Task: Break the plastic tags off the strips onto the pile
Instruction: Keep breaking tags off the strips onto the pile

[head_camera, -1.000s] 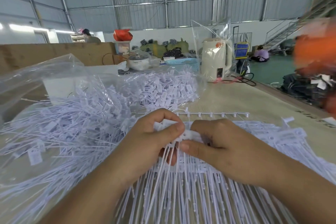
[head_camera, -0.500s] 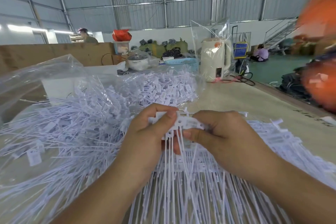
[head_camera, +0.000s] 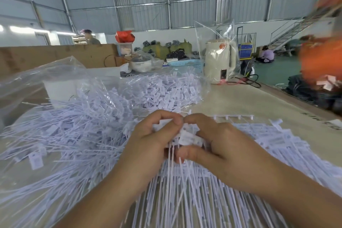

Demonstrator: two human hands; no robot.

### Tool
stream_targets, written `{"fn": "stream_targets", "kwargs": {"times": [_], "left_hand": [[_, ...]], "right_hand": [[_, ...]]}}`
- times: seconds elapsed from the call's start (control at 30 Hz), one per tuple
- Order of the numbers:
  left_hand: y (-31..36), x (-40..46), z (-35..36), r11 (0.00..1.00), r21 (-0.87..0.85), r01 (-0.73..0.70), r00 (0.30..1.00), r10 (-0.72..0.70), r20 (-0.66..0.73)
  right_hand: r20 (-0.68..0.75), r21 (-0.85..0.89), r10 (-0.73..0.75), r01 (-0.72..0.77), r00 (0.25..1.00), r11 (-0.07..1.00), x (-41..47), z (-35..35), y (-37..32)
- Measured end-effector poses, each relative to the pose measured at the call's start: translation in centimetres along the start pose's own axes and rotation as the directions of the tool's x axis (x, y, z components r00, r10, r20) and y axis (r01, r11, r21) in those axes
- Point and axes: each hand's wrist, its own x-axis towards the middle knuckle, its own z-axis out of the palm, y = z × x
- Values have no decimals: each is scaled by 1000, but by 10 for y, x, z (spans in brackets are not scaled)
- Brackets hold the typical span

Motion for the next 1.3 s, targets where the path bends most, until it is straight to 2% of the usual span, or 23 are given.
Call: {"fn": "stream_targets", "kwargs": {"times": [0.1, 0.27, 0.4, 0.53, 0.77, 0.93, 1.03, 1.13, 1.23, 1.3], "left_hand": [[-1, -1, 2, 999, 50, -8, 1000, 7, 26], [-1, -1, 1, 998, 56, -20, 998, 17, 59], [-2, -4, 3, 999, -30, -43, 988, 47, 150], [-3, -4, 1, 997, -54, -58, 986, 65, 151], [-6, -3, 2, 995, -12, -98, 985, 98, 143], [-8, -3, 1, 976, 123, -181, 974, 160, 159], [-8, -1, 1, 974, 123, -191, 975, 174, 137], [-7, 0, 2, 982, 76, -173, 983, 167, 81], [-1, 2, -3, 987, 13, -161, 987, 161, -26], [4, 5, -9, 984, 7, -175, 982, 175, -71]], "right_hand": [[50, -24, 36, -35, 998, 999, -1, 0, -2], [36, -29, 50, -49, 998, 998, 0, 1, -4], [-28, 2, 72, -72, 997, 997, 1, 0, -4], [-35, 10, 54, -53, 998, 999, 0, 2, -6], [-63, 1, 66, -66, 996, 998, -2, 4, -4], [-85, -55, 57, -62, 995, 997, -1, 7, -5], [-75, -41, 31, -34, 997, 999, -1, 6, -6], [-122, -103, 29, -41, 992, 994, -2, 1, -7], [-168, -238, 14, -55, 986, 970, -1, -5, -7], [-194, -249, 26, -75, 981, 966, 0, -8, -6]]}}
